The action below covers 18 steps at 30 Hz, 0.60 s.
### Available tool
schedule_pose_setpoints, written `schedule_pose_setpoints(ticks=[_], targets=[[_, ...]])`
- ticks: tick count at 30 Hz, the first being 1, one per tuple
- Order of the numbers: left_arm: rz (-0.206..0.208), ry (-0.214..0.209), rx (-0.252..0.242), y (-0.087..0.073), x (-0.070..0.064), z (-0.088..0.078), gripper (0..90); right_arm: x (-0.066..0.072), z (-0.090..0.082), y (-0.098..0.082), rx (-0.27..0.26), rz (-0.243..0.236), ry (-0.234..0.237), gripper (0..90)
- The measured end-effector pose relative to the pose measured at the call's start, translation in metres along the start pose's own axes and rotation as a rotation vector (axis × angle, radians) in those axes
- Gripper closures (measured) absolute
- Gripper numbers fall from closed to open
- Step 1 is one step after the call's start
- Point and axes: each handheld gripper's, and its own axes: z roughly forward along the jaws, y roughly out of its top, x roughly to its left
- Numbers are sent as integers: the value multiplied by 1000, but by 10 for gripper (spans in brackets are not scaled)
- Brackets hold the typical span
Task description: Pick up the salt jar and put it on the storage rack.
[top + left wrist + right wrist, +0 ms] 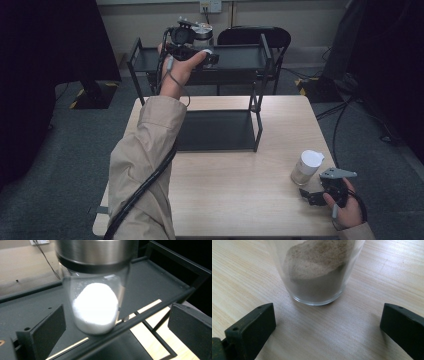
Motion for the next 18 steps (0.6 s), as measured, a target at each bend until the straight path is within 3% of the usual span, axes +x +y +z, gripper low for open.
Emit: schedule_pose_setpoints(ticks=[18], targets=[[-3, -56, -27, -39, -4, -7, 17, 0, 0, 0, 0, 2, -1, 0]])
